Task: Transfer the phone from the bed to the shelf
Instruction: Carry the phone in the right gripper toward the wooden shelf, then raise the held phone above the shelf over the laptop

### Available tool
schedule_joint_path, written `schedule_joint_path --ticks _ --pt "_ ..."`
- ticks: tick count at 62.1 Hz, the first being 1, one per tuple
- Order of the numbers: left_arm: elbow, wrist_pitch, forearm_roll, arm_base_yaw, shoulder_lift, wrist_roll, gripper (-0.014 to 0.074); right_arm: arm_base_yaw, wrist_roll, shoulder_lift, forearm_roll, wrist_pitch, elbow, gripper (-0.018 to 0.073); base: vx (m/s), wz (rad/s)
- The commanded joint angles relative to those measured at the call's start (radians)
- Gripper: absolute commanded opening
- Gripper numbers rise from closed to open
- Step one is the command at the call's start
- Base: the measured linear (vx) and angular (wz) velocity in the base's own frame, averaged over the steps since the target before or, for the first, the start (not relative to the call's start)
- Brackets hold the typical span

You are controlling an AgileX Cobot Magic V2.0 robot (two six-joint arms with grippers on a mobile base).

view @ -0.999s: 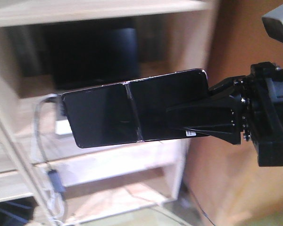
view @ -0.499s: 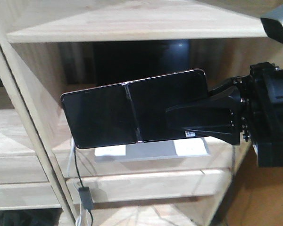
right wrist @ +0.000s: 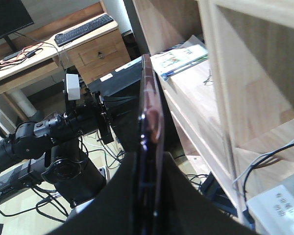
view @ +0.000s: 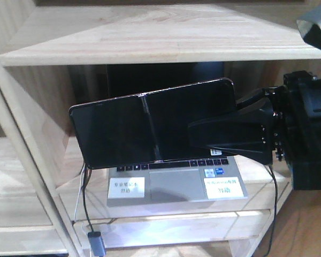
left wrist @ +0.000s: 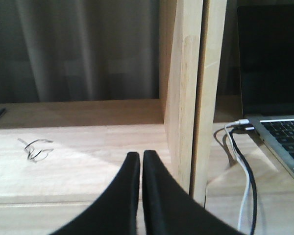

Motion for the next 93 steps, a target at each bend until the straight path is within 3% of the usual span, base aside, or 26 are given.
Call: schedule_joint_path --ticks 1,93 --pt "0.007 -0.073 -0.009 -0.008 -0.006 0.0 0.0001 0.001 -0.007 -0.02 0.093 0.057 -0.028 -0.0002 0.09 -0.01" --pt "0.007 -0.073 -0.009 -0.008 -0.006 0.0 0.0001 0.001 -0.007 -0.02 0.097 0.057 -0.028 -0.0002 0.02 0.0"
